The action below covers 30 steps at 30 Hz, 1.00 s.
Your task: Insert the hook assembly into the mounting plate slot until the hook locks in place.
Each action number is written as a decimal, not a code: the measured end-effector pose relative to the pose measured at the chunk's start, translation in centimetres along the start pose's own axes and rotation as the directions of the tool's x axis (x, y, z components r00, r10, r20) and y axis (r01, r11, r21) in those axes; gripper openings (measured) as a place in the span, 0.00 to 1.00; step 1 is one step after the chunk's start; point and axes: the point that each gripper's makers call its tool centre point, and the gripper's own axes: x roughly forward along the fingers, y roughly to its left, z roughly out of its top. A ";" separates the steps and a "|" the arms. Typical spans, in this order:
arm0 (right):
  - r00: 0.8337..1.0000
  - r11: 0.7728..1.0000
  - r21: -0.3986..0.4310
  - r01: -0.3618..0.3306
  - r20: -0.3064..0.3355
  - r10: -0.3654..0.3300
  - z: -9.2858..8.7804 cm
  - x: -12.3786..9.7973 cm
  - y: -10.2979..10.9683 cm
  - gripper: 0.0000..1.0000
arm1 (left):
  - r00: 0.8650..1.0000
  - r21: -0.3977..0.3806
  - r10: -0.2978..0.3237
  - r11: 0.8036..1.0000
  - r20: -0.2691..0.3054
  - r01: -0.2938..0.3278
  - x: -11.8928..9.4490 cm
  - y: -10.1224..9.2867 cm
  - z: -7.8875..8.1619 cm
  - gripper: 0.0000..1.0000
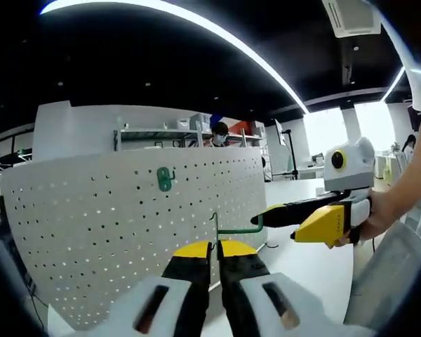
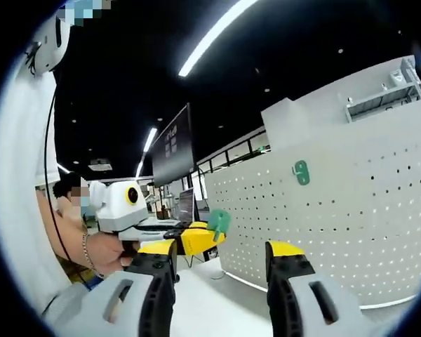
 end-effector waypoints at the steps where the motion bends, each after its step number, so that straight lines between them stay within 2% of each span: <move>1: 1.000 1.000 0.006 -0.003 0.001 0.003 0.0 0.1 0.1 0.47 | 1.000 -0.001 0.001 1.000 0.000 -0.001 0.0 0.0 0.0 0.04; 20: 0.999 0.996 0.088 -0.026 0.026 0.024 0.2 2.0 0.5 0.39 | 1.000 -0.003 0.000 1.000 0.007 0.000 0.0 -0.4 0.4 0.04; 30: 0.999 0.994 0.108 -0.020 0.032 0.016 0.3 2.6 0.3 0.27 | 1.000 -0.006 -0.002 1.000 0.009 0.002 0.1 -0.6 0.4 0.04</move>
